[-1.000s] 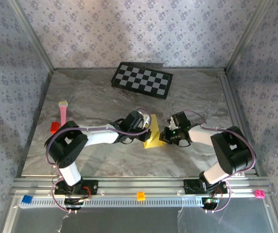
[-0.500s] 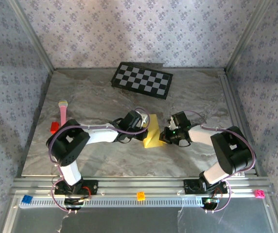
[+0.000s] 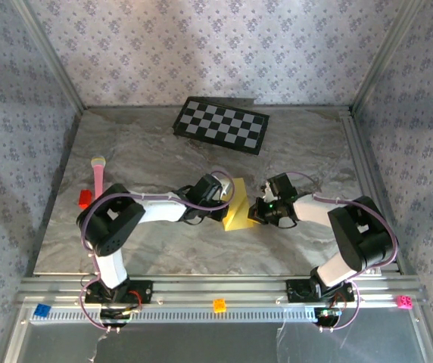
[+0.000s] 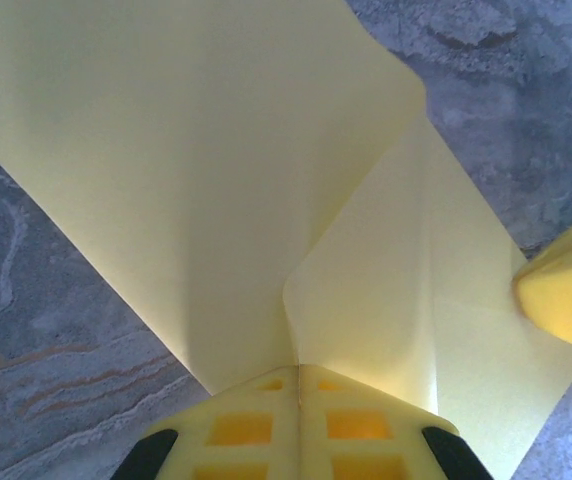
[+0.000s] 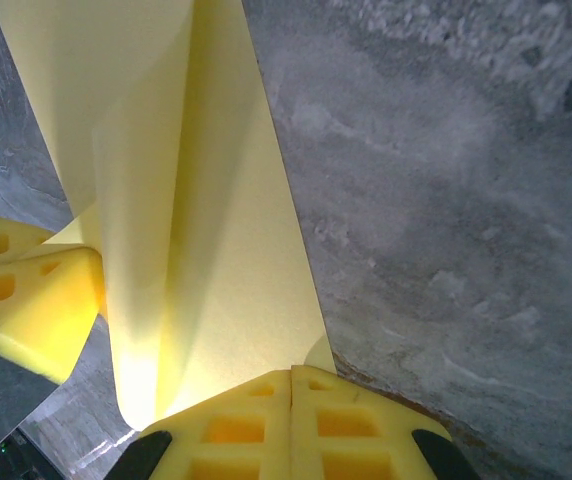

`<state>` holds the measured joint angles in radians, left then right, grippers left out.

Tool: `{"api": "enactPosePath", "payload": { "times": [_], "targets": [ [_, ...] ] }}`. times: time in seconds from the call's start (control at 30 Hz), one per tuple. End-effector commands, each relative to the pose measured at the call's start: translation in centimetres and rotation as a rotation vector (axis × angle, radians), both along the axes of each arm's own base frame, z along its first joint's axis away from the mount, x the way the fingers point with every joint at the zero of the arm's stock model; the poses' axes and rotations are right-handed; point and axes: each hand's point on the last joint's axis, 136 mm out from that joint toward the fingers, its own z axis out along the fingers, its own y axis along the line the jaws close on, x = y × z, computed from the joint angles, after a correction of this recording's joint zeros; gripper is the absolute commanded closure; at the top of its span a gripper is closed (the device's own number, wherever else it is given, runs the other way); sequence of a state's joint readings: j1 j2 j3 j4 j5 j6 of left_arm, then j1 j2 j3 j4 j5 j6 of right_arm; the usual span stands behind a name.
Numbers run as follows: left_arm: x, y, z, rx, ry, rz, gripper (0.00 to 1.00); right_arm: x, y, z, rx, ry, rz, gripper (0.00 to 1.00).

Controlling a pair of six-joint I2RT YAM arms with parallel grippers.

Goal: Fold a paper plane with a square sheet of paper (pick it up from the middle)
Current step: Fold the triangle a second time at the center of the table.

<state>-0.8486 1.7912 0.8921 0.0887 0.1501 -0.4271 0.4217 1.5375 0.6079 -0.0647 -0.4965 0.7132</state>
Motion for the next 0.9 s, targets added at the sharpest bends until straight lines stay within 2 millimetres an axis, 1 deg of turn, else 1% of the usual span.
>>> {"api": "enactPosePath", "payload": {
  "times": [0.0, 0.4, 0.63, 0.87],
  "targets": [
    [0.6, 0.2, -0.2, 0.016, -0.022, -0.001, 0.98, -0.6, -0.8, -1.1, -0.059, 0.036, 0.0, 1.0],
    [0.9, 0.0, 0.4, 0.018, -0.043, -0.015, 0.98, -0.5, -0.8, -1.1, -0.061, 0.037, -0.001, 1.0],
    [1.0, -0.3, 1.6, -0.007, -0.069, -0.027, 0.98, -0.6, -0.9, -1.1, -0.066, 0.034, -0.002, 1.0],
    [1.1, -0.3, 1.5, -0.013, -0.071, -0.027, 0.98, -0.6, -1.1, -1.2, -0.072, 0.034, -0.006, 1.0]
  ]
}}
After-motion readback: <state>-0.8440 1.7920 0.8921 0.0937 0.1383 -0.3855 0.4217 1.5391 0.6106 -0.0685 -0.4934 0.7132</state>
